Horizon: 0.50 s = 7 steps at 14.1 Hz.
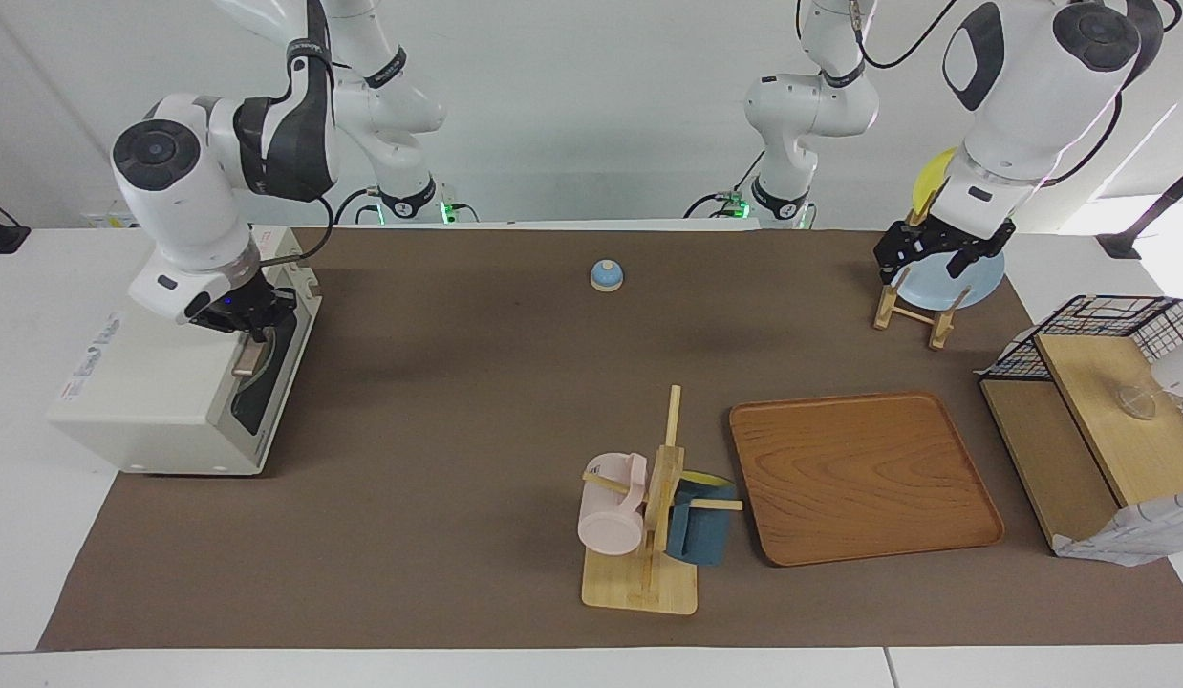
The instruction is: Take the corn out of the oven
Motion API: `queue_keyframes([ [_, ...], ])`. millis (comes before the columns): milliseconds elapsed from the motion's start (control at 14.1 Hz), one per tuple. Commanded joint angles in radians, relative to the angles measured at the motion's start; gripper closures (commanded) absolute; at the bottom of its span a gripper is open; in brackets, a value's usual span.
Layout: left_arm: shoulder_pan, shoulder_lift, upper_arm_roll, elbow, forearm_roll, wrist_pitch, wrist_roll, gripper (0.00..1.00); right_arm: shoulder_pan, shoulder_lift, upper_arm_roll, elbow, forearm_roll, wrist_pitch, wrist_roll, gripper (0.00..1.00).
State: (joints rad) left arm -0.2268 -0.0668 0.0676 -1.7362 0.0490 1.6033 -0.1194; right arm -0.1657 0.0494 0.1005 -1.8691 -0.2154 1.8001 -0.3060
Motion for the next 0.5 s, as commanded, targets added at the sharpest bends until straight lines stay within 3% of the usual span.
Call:
queue_keyframes([
  [0, 0.004, 0.004, -0.005, 0.014, 0.003, -0.013, 0.012, 0.0, -0.025, -0.022, 0.008, -0.05, -0.007, 0.045, -0.064, 1.0],
  [213, 0.001, 0.005, -0.006, 0.027, -0.009, 0.03, 0.017, 0.0, 0.008, 0.0, 0.01, -0.062, -0.007, 0.094, -0.027, 1.0],
  [355, 0.013, 0.027, 0.003, 0.103, -0.096, 0.015, 0.038, 0.0, 0.054, 0.032, 0.01, -0.062, -0.007, 0.116, 0.04, 1.0],
  [426, 0.027, 0.032, 0.008, 0.095, -0.098, 0.006, 0.075, 0.0, 0.072, 0.047, 0.01, -0.064, -0.007, 0.143, 0.068, 1.0],
])
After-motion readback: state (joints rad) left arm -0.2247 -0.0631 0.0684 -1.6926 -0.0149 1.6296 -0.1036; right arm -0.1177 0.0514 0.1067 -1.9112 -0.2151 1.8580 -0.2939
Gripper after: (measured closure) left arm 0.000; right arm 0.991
